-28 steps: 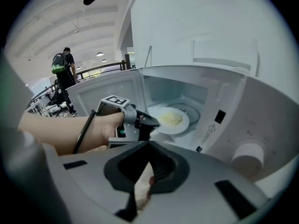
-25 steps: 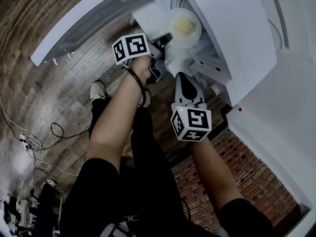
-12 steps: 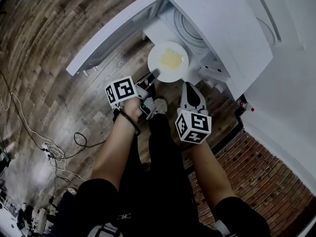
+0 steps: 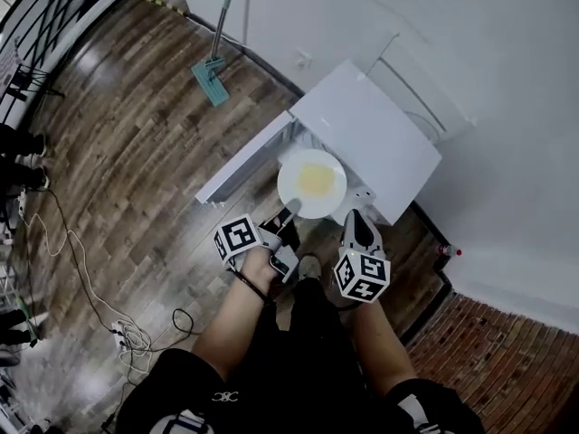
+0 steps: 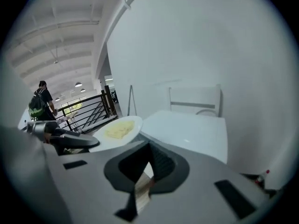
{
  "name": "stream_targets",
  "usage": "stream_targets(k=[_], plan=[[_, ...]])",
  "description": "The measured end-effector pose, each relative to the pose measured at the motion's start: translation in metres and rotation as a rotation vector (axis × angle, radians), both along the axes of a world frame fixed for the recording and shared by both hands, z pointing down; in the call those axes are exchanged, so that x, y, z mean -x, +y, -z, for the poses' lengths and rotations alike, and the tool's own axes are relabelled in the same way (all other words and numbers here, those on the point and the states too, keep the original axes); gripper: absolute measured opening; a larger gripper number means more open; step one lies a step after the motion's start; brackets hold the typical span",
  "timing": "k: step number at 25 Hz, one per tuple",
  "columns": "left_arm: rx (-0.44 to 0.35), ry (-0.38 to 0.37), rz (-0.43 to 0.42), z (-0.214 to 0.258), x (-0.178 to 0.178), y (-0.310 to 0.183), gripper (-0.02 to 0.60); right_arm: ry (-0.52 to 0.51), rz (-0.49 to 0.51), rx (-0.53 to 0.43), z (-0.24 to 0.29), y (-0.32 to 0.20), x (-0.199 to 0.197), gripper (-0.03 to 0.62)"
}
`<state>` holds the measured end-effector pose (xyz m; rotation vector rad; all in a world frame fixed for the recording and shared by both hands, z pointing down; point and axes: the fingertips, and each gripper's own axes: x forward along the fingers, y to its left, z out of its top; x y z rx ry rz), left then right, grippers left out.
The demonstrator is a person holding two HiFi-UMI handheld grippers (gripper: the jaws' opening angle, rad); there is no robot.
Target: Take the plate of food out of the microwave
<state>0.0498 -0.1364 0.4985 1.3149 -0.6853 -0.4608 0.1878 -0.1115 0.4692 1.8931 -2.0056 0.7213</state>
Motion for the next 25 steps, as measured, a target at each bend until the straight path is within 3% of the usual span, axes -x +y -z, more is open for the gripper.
stream_targets(k=[6,13,18,25], plan=[[-0.044,-0.026,0.051,0.103,0.002,-0.039,0.009,-0.01,-0.041,-0.13,0.096,-0.044,0.001,0.006],[-0.114,-0.088,0.063,0.187,0.009,-0.028,0.009,0.048,-0.013,-0.255,0.188,-0.026,0.019,0.006],[-0.143,-0.065,0.072,0.212,0.006,-0.027,0.009,0.053,-0.045,-0.291,0.213,-0.032,0.008,0.006],[-0.151,-0.082,0.064,0.21,0.007,-0.024,0.009,0.041,-0.036,-0.305,0.21,-0.034,0.01,0.006]])
